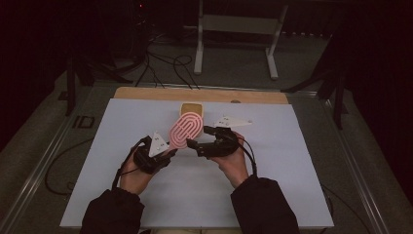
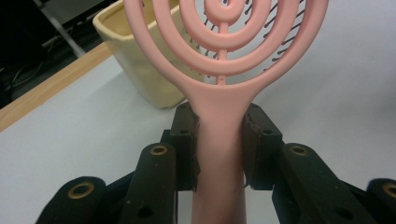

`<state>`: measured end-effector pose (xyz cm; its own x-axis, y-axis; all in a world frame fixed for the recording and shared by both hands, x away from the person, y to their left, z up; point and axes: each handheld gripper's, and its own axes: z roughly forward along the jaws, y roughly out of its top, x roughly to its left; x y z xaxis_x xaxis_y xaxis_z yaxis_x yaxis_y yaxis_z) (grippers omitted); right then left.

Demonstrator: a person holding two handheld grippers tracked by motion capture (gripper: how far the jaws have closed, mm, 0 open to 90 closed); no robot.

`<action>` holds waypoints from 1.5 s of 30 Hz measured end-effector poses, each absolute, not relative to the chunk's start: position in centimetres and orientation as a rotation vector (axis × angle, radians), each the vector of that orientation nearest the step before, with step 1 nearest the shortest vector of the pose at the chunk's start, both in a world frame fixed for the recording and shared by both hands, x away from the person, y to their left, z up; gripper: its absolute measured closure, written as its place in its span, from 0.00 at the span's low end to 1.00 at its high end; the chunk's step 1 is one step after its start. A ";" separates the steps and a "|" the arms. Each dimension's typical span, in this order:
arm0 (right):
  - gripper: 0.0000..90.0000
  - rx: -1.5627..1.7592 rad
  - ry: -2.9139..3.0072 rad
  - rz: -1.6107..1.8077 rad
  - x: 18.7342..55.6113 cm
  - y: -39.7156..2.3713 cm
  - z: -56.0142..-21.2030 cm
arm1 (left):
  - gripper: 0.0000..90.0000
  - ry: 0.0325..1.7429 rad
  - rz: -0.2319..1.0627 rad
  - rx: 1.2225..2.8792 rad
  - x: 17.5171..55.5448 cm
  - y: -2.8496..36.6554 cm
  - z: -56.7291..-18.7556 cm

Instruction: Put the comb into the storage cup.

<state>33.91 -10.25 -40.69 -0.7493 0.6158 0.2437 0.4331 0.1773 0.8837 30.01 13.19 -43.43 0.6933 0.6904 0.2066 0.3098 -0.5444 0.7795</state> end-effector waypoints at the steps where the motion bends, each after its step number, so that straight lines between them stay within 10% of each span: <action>1: 0.23 1.030 2.274 1.616 33.9 -10.1 -40.6 | 0.78 0.763 0.663 2.150 30.0 13.1 -43.4; 21: 0.62 1.106 2.331 1.760 35.4 -8.0 -40.8 | 0.78 0.740 0.670 2.091 29.6 13.2 -43.6; 45: 0.70 1.178 2.321 1.844 35.3 -7.4 -40.5 | 0.74 0.756 0.666 2.067 29.7 12.9 -44.0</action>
